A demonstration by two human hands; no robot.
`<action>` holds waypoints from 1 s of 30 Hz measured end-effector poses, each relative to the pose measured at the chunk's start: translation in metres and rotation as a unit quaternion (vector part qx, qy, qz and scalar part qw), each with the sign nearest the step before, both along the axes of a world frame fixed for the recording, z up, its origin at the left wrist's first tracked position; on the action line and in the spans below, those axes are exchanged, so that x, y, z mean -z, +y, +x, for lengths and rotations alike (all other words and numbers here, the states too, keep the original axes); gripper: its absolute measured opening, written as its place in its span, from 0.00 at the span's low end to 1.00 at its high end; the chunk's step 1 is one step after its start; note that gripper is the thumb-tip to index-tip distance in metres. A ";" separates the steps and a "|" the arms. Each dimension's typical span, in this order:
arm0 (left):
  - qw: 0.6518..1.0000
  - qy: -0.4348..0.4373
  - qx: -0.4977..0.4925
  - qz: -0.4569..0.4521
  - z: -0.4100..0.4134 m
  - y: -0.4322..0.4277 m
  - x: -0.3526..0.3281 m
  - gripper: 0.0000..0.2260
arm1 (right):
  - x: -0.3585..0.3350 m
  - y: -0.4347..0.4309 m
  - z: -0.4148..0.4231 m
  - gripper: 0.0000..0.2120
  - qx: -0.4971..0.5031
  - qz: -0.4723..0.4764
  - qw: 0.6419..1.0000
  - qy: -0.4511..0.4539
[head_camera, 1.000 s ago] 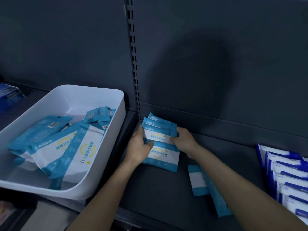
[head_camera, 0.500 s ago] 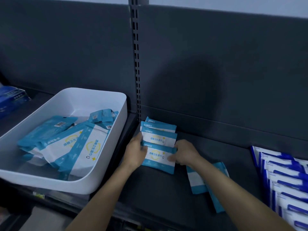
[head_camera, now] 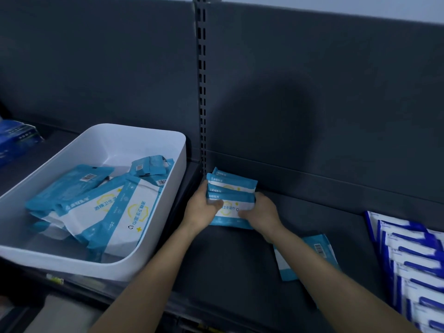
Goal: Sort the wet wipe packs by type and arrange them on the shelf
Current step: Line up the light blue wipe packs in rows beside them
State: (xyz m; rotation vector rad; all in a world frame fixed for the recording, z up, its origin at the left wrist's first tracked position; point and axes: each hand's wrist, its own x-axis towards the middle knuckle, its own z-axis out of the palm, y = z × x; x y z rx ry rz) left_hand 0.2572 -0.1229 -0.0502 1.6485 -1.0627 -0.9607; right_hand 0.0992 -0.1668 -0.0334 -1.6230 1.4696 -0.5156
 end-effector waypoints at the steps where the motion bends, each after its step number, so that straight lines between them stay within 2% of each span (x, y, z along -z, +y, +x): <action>1: 1.000 0.001 0.001 0.004 -0.001 0.001 -0.001 0.22 | 0.002 0.001 0.000 0.20 -0.001 -0.002 1.000 -0.002; 4: 1.000 -0.001 0.001 0.029 0.001 0.003 0.001 0.30 | 0.008 0.006 -0.004 0.20 -0.002 -0.003 1.000 -0.019; 7: 0.998 -0.051 0.004 0.027 0.007 0.000 0.013 0.35 | 0.012 0.007 -0.012 0.14 0.018 -0.035 0.999 -0.022; 11: 0.999 -0.036 0.009 0.020 -0.002 0.002 0.003 0.29 | 0.012 0.008 -0.015 0.13 0.027 -0.029 0.999 -0.010; 15: 0.997 -0.075 -0.004 0.004 -0.004 0.007 -0.005 0.25 | 0.009 0.012 -0.013 0.21 -0.022 -0.011 1.000 0.004; 17: 0.997 -0.079 -0.005 0.013 -0.001 0.010 -0.005 0.25 | 0.008 0.013 -0.015 0.22 -0.025 0.002 1.000 -0.001; 21: 0.995 -0.095 0.013 0.018 0.001 0.009 -0.004 0.26 | 0.007 0.013 -0.014 0.14 -0.001 -0.011 1.000 0.001; 25: 0.986 -0.160 0.038 0.023 -0.005 -0.001 -0.006 0.27 | 0.002 0.010 -0.012 0.06 -0.017 0.005 1.000 0.012; 28: 0.974 -0.216 0.052 0.042 -0.005 -0.005 -0.002 0.30 | 0.004 0.010 -0.015 0.08 -0.022 0.007 1.000 0.016; 30: 0.952 -0.297 0.053 0.044 -0.007 -0.003 -0.001 0.31 | 0.003 0.012 -0.019 0.10 -0.024 0.008 1.000 0.009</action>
